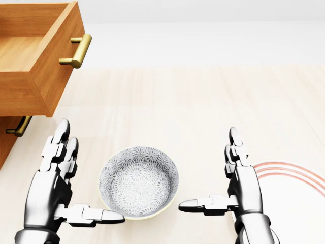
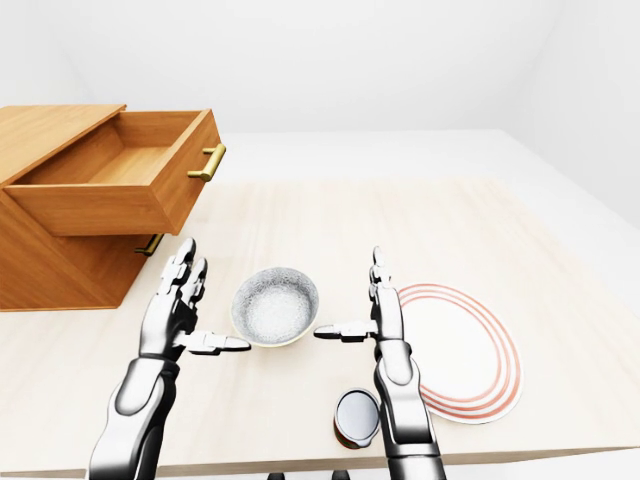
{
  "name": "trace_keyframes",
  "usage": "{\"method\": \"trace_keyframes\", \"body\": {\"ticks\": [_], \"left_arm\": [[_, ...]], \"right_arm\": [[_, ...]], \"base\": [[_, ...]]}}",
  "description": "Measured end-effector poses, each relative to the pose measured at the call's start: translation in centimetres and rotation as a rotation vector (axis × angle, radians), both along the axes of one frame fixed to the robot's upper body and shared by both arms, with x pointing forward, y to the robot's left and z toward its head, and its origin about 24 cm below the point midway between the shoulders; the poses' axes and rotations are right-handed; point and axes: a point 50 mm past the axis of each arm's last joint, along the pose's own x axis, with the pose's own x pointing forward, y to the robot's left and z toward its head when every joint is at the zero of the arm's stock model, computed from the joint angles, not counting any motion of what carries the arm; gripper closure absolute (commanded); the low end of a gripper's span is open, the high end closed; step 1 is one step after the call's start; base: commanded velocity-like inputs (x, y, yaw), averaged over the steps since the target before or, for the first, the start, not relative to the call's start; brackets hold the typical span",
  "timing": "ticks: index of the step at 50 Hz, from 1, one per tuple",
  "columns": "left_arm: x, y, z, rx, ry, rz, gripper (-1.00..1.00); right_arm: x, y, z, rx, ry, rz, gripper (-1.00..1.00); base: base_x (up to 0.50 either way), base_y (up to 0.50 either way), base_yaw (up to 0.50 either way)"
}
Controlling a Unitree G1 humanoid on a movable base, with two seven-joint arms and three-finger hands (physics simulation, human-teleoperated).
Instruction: Put the bowl on top of the cabinet.
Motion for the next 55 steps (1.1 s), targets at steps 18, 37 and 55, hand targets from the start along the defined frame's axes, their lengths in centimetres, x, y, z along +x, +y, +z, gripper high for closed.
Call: {"method": "trace_keyframes", "body": {"ticks": [18,37,55], "left_arm": [[-1.2,-2.0,1.4,0.172,-0.136,-0.039,-1.00],[-2.8,-4.4,-0.8,0.430,-0.124,-0.009,-1.00],[-3.5,-4.7,-2.2,0.743,-0.214,0.172,-1.00]], "right_arm": [[0.0,0.0,-0.1,0.000,-0.001,-0.002,-1.00],[0.2,0.3,-0.3,-0.002,0.005,0.007,-1.00],[0.2,0.5,-0.4,-0.003,0.007,0.014,-1.00]], "base": [[0.00,0.00,0.00],[0.00,0.00,0.00],[0.00,0.00,0.00]]}}
